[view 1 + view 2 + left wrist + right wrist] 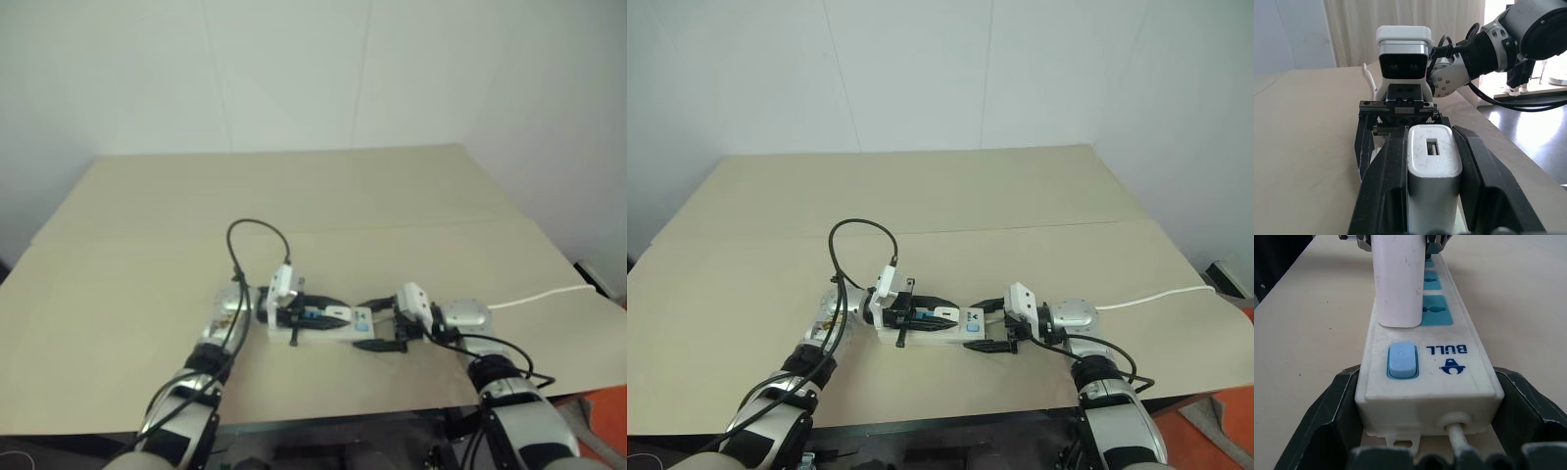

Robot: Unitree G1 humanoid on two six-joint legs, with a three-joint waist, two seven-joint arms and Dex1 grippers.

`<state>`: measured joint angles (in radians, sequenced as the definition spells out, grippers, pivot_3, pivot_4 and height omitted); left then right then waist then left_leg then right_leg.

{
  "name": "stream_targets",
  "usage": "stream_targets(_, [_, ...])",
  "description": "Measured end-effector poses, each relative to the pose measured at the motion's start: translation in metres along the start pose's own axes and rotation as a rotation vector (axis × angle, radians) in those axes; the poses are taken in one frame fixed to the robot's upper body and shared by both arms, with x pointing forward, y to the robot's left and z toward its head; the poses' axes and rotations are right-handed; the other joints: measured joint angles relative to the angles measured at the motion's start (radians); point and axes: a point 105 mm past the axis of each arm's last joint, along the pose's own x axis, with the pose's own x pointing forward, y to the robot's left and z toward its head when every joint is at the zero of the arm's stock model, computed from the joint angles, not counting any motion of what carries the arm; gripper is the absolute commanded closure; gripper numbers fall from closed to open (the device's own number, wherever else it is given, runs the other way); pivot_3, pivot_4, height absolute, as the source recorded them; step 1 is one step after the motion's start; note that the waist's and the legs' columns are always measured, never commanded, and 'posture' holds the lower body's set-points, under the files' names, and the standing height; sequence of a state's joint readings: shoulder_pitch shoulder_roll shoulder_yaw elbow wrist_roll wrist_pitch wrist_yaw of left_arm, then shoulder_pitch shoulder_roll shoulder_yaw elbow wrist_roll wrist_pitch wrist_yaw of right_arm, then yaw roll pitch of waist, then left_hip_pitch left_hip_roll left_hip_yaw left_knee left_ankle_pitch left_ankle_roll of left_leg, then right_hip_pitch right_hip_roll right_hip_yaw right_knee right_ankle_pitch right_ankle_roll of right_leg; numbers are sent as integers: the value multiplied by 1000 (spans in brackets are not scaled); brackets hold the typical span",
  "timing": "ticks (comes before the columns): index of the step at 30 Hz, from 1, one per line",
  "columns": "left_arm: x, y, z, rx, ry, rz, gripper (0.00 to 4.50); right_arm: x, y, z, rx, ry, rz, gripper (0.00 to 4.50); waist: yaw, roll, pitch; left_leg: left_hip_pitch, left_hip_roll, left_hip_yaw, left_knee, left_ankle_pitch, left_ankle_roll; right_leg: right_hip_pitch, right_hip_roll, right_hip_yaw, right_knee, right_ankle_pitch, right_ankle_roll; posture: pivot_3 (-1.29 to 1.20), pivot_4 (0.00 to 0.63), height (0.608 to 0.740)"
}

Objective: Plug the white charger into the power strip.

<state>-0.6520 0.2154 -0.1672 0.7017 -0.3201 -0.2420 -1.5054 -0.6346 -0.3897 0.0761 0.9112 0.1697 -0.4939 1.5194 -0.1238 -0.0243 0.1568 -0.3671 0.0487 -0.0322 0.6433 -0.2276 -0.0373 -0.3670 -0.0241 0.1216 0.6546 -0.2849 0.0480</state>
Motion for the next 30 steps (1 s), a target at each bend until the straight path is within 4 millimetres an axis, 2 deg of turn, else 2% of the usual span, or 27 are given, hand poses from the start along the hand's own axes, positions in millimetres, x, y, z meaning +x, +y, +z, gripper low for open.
stream_targets(2, [0, 0, 0, -3, 3, -2, 2705, 0, 0, 0, 0, 1, -1, 1097, 0, 0, 0, 0, 0, 0, 0, 0, 0, 0, 0, 0, 0, 0, 0, 0, 150, 740])
stream_targets(6, [-17, 1, -10, -22, 84, 17, 1644, 0, 1, -2, 2, 5, -3, 1097, 0, 4, -4, 4, 0, 0, -1, 0, 0, 4, 0, 1, -1, -1, 0, 0, 150, 740])
stream_targets(8, [-19, 1, -11, -28, 82, 27, 990, -1, 1, -3, 6, 9, -7, 1097, 3, 4, -4, 12, 0, 0, -2, 0, 0, 10, 0, 0, -4, -1, 1, 0, 150, 740])
stream_targets(11, [-19, 1, -12, -28, 86, 26, 61, -1, 2, -4, 8, 9, -6, 1097, 1, 4, -4, 14, 0, 1, -3, -1, 1, 13, 0, 1, -7, -1, 1, 0, 150, 740])
stream_targets(19, [-25, 1, -5, -49, 79, 14, 61, 0, 2, -2, -3, 7, -3, 1097, -2, 4, -4, 14, 0, 0, -4, -1, 1, 13, 0, 1, -8, -1, 1, 0, 150, 740])
stream_targets(21, [-32, 5, 1, -99, 47, 51, 0, 1, 1, -1, -20, 7, -3, 372, -3, 3, -2, 13, 0, 0, -4, -1, 1, 12, 0, 1, -7, -1, 1, 0, 150, 740])
stream_targets(23, [-43, 14, 20, -114, -33, 123, 0, 2, 2, -2, -32, 23, 11, 38, -4, -1, 1, 13, 1, 0, -4, -1, 1, 11, 0, 0, -7, -1, 1, 0, 150, 740])
stream_targets(25, [-58, 19, 41, -90, -86, 165, 0, 3, 1, -1, -39, 31, 20, 38, -4, -3, 3, 12, 1, 0, -5, -1, 1, 11, 0, 0, -8, -1, 1, 0, 150, 740])
stream_targets(27, [-80, 20, 64, -34, -98, 215, 0, 1, 1, 0, -44, 35, 27, 38, -4, -4, 4, 12, 1, 0, -5, -1, 0, 10, 0, 0, -8, -1, 0, 0, 150, 740])
stream_targets(30, [-108, 20, 70, -1, -60, 323, 0, -5, 1, 0, -50, 45, 26, 38, 3, -4, 7, 12, 0, 1, -5, -1, 0, 10, -2, 0, -9, -1, 0, 0, 150, 740])
